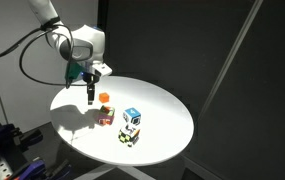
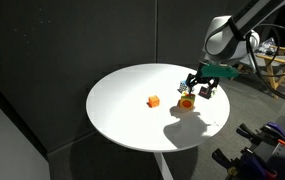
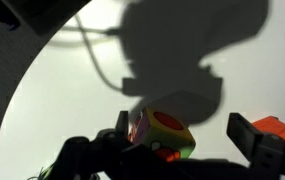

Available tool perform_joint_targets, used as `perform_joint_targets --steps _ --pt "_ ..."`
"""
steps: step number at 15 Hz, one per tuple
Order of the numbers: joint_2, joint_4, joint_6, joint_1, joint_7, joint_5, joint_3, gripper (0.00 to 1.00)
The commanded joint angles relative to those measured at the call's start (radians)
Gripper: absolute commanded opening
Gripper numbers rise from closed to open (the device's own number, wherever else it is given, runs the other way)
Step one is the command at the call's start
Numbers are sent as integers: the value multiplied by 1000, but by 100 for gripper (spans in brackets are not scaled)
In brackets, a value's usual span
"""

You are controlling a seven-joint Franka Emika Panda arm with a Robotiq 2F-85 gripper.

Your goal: Pick up the block with the orange circle on it and move it the right side of the table

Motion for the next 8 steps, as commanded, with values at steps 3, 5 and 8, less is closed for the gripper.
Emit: perform_joint_targets --steps 3,5,8 --pt "-163 -115 -63 -4 -133 -100 -7 100" --pt "-213 -142 -92 -9 -181 -117 -4 100" --pt "-294 -180 -140 -14 -233 -138 -2 100"
